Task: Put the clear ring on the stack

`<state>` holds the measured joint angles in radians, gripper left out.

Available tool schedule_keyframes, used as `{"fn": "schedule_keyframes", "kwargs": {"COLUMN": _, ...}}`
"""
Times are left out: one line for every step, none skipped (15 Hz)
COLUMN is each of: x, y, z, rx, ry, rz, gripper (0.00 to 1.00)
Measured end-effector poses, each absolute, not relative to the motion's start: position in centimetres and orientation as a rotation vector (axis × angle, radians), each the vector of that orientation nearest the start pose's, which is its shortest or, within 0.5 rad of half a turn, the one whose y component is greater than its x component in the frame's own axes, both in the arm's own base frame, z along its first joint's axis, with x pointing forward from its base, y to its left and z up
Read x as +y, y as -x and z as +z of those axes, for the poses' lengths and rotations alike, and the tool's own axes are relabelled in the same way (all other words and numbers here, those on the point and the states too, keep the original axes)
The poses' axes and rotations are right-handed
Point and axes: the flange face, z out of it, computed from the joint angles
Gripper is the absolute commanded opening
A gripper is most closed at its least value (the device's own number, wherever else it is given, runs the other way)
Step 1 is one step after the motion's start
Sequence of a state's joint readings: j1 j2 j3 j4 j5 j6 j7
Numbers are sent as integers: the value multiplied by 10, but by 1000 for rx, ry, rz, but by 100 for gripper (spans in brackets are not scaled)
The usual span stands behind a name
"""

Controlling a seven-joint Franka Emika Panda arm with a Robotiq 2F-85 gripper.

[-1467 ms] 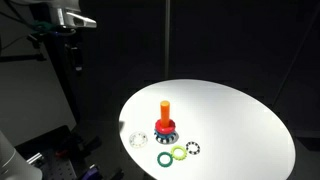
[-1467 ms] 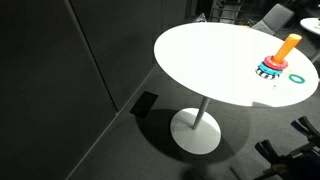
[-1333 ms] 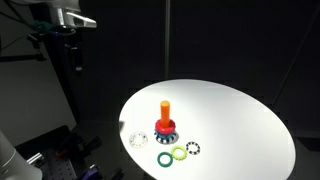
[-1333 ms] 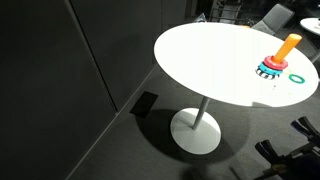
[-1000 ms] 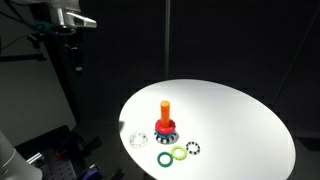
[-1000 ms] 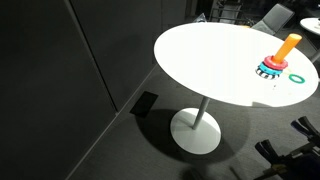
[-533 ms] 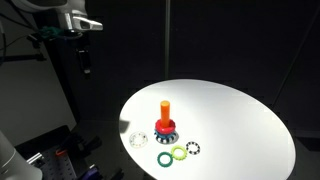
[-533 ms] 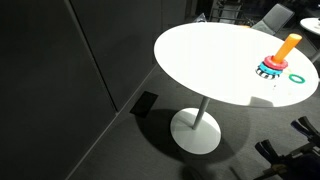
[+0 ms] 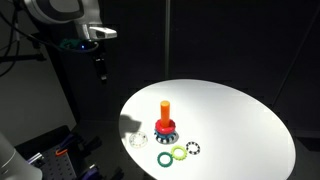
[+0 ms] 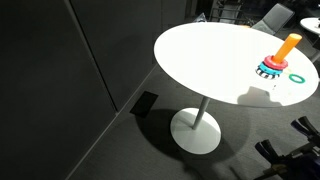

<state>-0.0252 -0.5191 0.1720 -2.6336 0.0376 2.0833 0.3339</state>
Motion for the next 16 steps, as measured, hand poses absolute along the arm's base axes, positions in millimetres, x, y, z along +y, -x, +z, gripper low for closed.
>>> {"fn": "schedule_keyframes", "kwargs": {"x": 50, "y": -373, "z": 402, "rx": 382, "ry": 3173, "rz": 26, "gripper": 100}}
{"fn": "schedule_keyframes", "kwargs": {"x": 45, "y": -378, "z": 396, "rx": 395, "ry": 3166, "rz": 17, "gripper": 100}}
{"fn": "schedule_keyframes", "kwargs": {"x": 40, "y": -383, "z": 390, "rx": 408, "ry": 3160, "rz": 10, "gripper": 100}}
{"fn": "schedule_keyframes", "kwargs": {"x": 35, "y": -388, "z": 383, "rx": 419, "ry": 3153, "rz": 5, "gripper": 100}}
{"fn": "schedule_keyframes", "kwargs": {"x": 31, "y": -392, "z": 376, "rx": 430, "ry": 3145, "rz": 3, "gripper": 100}}
{"fn": "schedule_keyframes", "kwargs": {"x": 26, "y": -397, "z": 368, "rx": 445, "ry": 3137, "rz": 6, "gripper": 100}}
{"fn": "schedule_keyframes", "kwargs": {"x": 21, "y": -400, "z": 359, "rx": 461, "ry": 3130, "rz": 16, "gripper": 100}}
{"fn": "schedule_keyframes", "kwargs": {"x": 15, "y": -403, "z": 350, "rx": 474, "ry": 3128, "rz": 28, "gripper": 100}}
{"fn": "schedule_keyframes", "kwargs": {"x": 10, "y": -405, "z": 341, "rx": 485, "ry": 3130, "rz": 44, "gripper": 100}}
{"fn": "schedule_keyframes", "kwargs": {"x": 4, "y": -407, "z": 333, "rx": 495, "ry": 3133, "rz": 59, "gripper": 100}}
{"fn": "schedule_keyframes", "kwargs": {"x": -1, "y": -408, "z": 325, "rx": 503, "ry": 3138, "rz": 75, "gripper": 100}}
{"fn": "schedule_keyframes", "kwargs": {"x": -7, "y": -409, "z": 317, "rx": 509, "ry": 3144, "rz": 92, "gripper": 100}}
{"fn": "schedule_keyframes", "kwargs": {"x": -12, "y": -410, "z": 309, "rx": 513, "ry": 3151, "rz": 103, "gripper": 100}}
{"fn": "schedule_keyframes", "kwargs": {"x": -17, "y": -411, "z": 303, "rx": 515, "ry": 3159, "rz": 111, "gripper": 100}}
{"fn": "schedule_keyframes", "kwargs": {"x": -22, "y": -412, "z": 297, "rx": 514, "ry": 3167, "rz": 116, "gripper": 100}}
{"fn": "schedule_keyframes", "kwargs": {"x": -26, "y": -413, "z": 291, "rx": 513, "ry": 3175, "rz": 116, "gripper": 100}}
